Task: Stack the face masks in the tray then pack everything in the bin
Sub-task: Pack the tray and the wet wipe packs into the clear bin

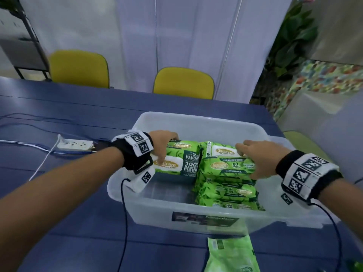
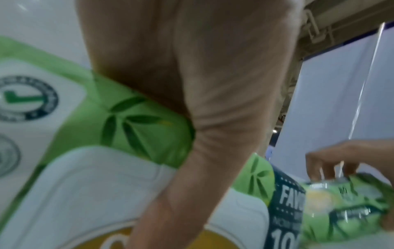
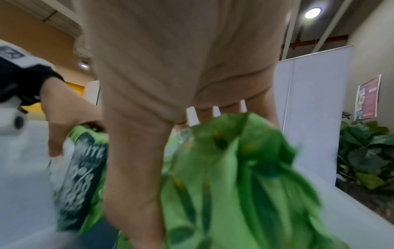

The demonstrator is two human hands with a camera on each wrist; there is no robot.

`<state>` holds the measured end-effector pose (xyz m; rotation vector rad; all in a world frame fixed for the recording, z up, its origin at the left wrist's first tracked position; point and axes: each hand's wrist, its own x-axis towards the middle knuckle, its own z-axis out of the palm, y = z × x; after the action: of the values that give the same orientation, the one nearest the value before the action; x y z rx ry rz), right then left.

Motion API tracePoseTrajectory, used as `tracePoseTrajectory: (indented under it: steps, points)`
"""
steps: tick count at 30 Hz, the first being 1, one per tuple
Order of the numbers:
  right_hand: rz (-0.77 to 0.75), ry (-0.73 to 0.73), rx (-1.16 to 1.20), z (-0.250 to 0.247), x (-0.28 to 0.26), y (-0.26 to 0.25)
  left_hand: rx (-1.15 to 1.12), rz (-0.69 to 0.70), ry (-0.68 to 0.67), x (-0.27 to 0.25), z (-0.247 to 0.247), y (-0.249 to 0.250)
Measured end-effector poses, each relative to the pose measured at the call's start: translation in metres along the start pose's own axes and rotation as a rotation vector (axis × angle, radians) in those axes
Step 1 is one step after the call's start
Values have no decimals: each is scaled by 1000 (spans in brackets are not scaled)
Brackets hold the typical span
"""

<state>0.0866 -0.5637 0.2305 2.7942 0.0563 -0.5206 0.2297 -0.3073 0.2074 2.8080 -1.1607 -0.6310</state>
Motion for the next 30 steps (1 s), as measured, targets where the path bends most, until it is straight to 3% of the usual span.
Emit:
tracePoseTrajectory:
  steps: [7,13,27,30]
  points:
    - [16,-103,110,11,12,15,92,-6,-216,29,48,1]
    - [-17,-186,124,21,20,15,138,1,-160,40,70,0]
    - [-43,-193,158,21,26,21,182,124,-364,53,82,6]
    - [-45,-198,156,21,27,22,239,97,-303,54,87,7]
